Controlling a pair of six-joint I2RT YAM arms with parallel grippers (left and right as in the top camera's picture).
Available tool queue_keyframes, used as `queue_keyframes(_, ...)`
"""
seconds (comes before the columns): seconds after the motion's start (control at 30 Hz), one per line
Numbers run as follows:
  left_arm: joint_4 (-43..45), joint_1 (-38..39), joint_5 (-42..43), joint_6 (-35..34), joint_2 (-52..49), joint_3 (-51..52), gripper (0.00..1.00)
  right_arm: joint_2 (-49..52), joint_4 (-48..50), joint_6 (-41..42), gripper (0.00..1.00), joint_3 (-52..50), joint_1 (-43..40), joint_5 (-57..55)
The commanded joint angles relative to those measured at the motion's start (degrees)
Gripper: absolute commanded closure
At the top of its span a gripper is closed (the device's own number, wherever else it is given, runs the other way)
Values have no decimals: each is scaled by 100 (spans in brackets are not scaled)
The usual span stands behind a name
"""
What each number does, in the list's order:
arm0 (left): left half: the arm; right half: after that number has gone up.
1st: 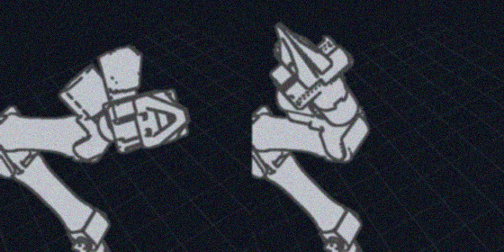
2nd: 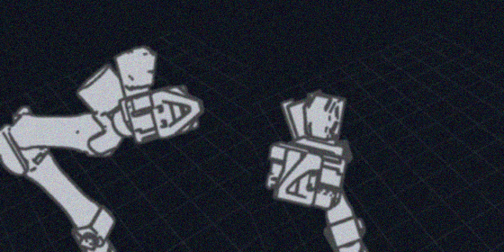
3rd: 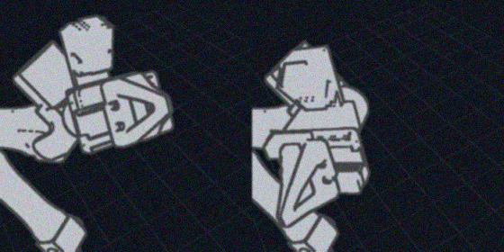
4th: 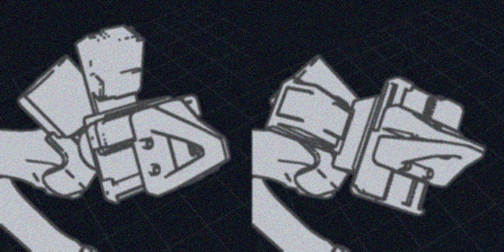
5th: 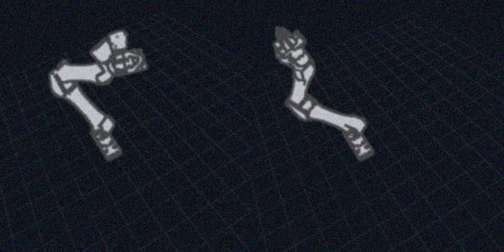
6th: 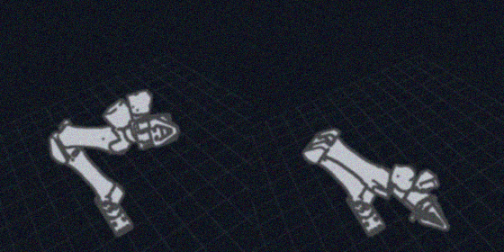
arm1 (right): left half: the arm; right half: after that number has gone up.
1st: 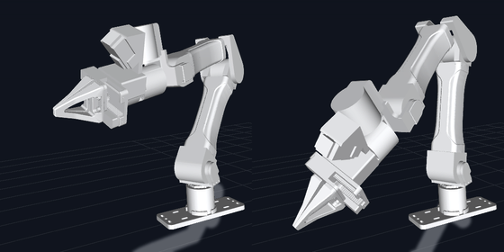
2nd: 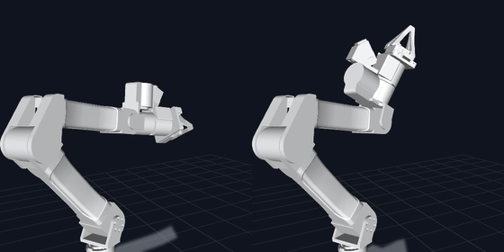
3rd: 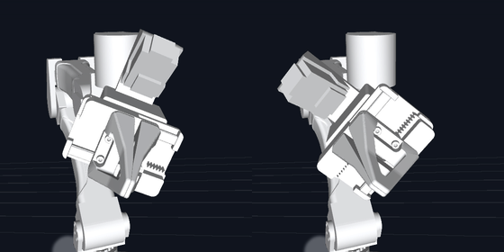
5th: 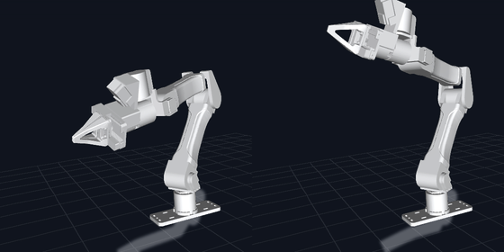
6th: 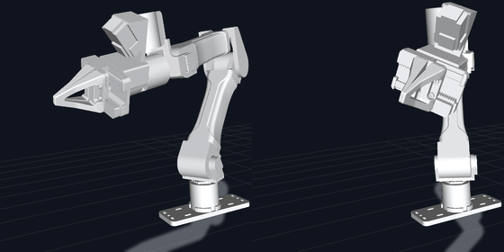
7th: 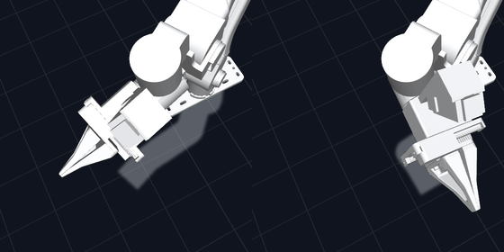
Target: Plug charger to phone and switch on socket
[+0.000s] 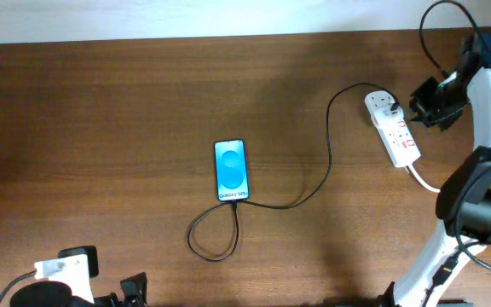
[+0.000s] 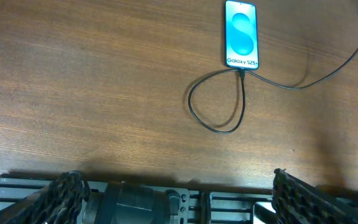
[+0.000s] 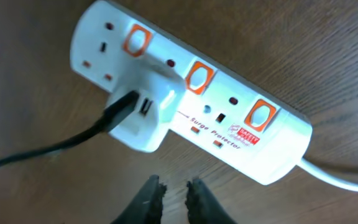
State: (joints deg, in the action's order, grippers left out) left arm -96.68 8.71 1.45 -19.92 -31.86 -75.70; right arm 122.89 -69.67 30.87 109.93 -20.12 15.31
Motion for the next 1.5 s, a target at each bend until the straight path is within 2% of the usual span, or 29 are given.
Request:
queue_keyframes(0.0,-2,2,-39,46,11,-35,1,39,7,409,86,98,-26,-413)
queue_keyframes(1.13,-2,2,-39,48,11,-35,1,682,570,629,86,87,35,-527)
queue_keyframes(1.47,-2,0,-39,46,11,-35,1,992,673,632,88,87,289,-549)
